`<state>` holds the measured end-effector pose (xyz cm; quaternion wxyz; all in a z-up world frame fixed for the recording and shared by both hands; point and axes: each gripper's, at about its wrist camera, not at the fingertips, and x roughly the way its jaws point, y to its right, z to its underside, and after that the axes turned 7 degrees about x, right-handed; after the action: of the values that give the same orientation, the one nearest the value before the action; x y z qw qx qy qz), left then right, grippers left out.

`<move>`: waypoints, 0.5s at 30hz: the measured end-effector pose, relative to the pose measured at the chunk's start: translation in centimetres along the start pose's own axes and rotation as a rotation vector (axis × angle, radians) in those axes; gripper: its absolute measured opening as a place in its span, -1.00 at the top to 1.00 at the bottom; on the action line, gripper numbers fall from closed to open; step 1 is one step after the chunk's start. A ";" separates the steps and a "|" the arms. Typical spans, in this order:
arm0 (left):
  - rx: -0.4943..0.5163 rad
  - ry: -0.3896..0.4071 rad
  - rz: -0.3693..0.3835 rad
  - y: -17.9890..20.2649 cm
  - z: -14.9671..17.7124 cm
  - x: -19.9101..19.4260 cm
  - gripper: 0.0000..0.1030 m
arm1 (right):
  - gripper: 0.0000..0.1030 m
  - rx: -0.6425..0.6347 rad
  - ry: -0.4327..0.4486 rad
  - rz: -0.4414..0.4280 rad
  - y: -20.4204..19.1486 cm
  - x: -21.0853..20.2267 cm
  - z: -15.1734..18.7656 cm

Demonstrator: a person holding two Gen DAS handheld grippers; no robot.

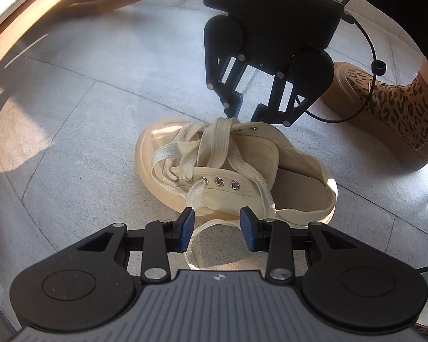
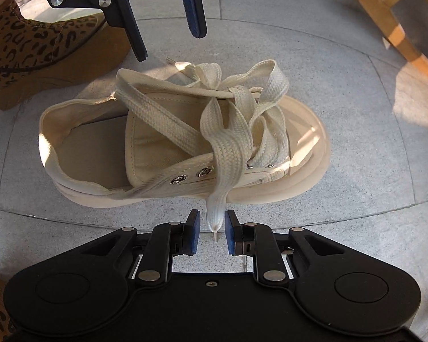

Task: Lace up shoes with both hands
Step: 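Grasp the white lace end with the right gripper and pull it up taut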

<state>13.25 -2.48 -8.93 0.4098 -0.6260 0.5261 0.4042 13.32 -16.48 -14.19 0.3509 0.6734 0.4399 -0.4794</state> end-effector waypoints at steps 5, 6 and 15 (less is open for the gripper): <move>0.011 -0.004 -0.003 0.2 0.1 0.0 0.35 | 1.00 0.043 -0.002 0.016 0.6 -0.2 0.0; 0.012 -0.003 -0.001 0.2 0.2 -0.1 0.35 | 1.00 0.050 -0.003 0.022 0.7 -0.6 0.0; 0.015 -0.009 -0.001 0.0 0.1 0.1 0.35 | 1.00 0.211 0.010 0.107 2.7 -9.3 1.8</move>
<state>13.21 -2.45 -9.08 0.4168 -0.6214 0.5270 0.4030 13.79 -21.46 -5.73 0.3009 0.7316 0.3519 -0.5004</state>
